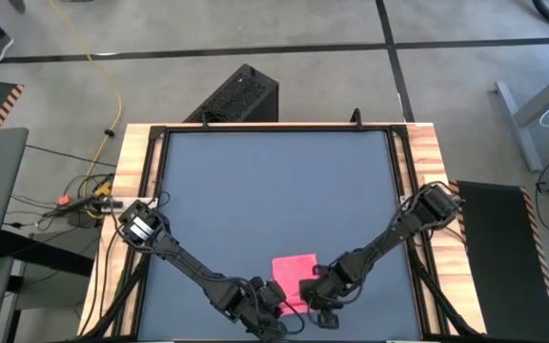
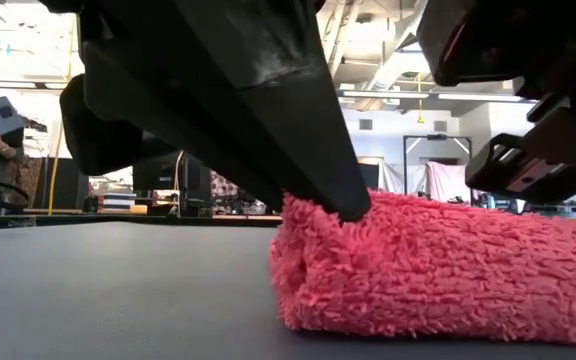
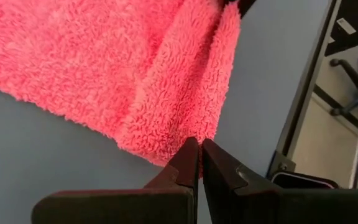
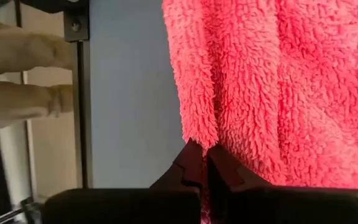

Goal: Roll towel
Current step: Roll the pink towel

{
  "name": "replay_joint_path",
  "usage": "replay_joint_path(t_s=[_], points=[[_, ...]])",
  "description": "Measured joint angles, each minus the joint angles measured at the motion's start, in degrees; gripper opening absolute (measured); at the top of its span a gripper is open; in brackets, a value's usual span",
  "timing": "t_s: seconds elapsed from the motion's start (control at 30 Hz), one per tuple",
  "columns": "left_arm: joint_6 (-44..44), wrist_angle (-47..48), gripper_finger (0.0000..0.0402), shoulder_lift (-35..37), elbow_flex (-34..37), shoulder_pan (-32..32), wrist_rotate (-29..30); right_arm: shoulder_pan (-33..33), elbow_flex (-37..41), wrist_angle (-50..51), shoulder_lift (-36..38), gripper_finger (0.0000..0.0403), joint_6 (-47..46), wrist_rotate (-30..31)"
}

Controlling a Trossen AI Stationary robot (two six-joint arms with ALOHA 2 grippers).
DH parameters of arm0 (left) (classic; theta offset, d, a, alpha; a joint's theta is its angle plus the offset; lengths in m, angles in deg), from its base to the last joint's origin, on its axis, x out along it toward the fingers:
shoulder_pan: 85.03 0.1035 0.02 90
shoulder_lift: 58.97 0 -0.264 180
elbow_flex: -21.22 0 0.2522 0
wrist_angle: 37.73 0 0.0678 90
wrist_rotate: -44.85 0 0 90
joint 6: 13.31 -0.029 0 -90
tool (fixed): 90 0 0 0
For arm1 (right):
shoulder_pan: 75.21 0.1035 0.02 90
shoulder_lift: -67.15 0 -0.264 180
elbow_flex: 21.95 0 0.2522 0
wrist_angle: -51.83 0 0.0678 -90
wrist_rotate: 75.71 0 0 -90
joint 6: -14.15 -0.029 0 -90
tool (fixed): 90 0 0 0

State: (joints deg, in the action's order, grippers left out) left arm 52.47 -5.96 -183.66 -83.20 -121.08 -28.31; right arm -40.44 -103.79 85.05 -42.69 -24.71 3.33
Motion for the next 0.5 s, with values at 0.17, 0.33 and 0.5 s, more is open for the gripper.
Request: replay_joint_path(t_s=[0.17, 0.33, 0.5], points=[[0.1, -2.2, 0.0, 0.0, 0.0, 0.2, -0.5, -1.3, 0.1, -0.7, 0.2, 0.0019, -1.7, -2.0], [-0.5, -1.9, 0.0, 1.4, 0.0, -0.2, 4.5, -1.5, 0.1, -2.7, 2.6, 0.0019, -1.6, -1.5], [-3.3, -1.9, 0.0, 2.9, 0.0, -0.3, 7.4, -1.5, 0.1, -3.3, 3.4, 0.0019, -0.4, -0.1]])
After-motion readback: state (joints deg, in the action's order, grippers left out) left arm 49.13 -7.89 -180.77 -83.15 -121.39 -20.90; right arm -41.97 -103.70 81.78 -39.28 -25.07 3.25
